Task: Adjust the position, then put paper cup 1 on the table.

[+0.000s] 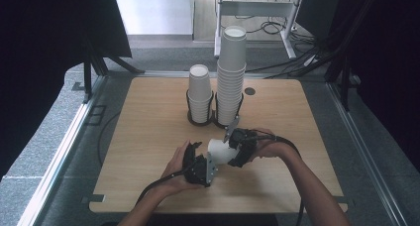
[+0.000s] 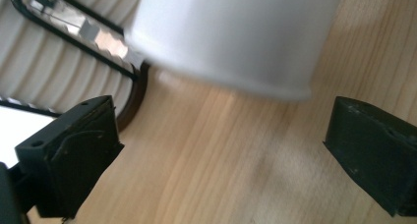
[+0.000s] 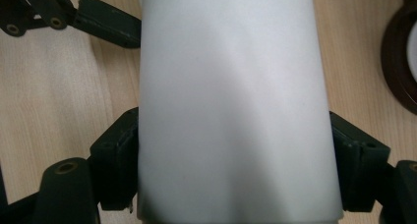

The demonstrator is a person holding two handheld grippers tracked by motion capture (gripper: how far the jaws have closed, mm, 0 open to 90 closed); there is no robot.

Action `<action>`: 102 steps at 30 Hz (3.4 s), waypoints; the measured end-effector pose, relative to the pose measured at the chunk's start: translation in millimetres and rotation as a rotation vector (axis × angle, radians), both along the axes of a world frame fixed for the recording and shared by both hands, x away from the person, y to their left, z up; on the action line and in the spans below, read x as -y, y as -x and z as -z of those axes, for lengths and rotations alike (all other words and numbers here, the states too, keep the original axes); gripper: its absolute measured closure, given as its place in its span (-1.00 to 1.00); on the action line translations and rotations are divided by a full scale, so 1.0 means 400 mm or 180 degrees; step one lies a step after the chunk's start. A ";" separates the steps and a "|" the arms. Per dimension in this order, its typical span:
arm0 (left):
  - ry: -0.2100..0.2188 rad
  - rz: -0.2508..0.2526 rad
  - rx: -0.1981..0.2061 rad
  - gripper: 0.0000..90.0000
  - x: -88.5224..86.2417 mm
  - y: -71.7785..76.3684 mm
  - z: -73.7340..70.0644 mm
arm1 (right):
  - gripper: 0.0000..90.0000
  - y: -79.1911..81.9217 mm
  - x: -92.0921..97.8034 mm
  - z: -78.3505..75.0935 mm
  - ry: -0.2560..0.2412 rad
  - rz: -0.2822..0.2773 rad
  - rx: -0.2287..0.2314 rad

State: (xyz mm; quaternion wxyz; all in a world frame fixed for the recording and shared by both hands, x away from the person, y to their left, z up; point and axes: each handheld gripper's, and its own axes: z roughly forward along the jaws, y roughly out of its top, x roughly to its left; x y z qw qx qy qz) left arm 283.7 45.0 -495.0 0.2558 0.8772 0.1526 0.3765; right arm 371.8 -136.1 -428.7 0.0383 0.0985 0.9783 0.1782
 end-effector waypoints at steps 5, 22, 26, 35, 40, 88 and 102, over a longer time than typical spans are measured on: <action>0.0229 -0.0129 -0.0078 -0.86 -0.025 -0.001 -0.010 | -0.51 0.005 0.028 0.003 -0.0245 0.0093 0.0074; 0.1077 -0.0643 -0.0522 -0.67 -0.106 -0.042 -0.044 | -0.51 0.042 0.088 0.019 -0.1522 0.0545 0.0391; 0.1252 -0.0720 -0.0568 -0.66 -0.127 -0.041 -0.039 | -0.51 0.056 0.098 0.048 -0.1789 0.0740 0.0392; 0.1457 -0.0693 -0.0604 -0.66 -0.139 -0.022 -0.041 | -0.51 0.098 0.105 0.096 -0.2287 0.1125 0.0417; 0.1696 -0.0719 -0.0764 -0.65 -0.151 -0.013 -0.035 | -0.51 0.131 0.119 0.125 -0.2538 0.1284 0.0442; 0.2618 -0.0725 -0.1359 -0.68 -0.189 0.001 -0.053 | -0.52 0.175 0.117 0.154 -0.3268 0.1381 0.0682; 0.3059 -0.0371 -0.1669 -0.76 -0.190 0.004 -0.061 | -0.51 0.183 0.108 0.154 -0.3282 0.1320 0.0738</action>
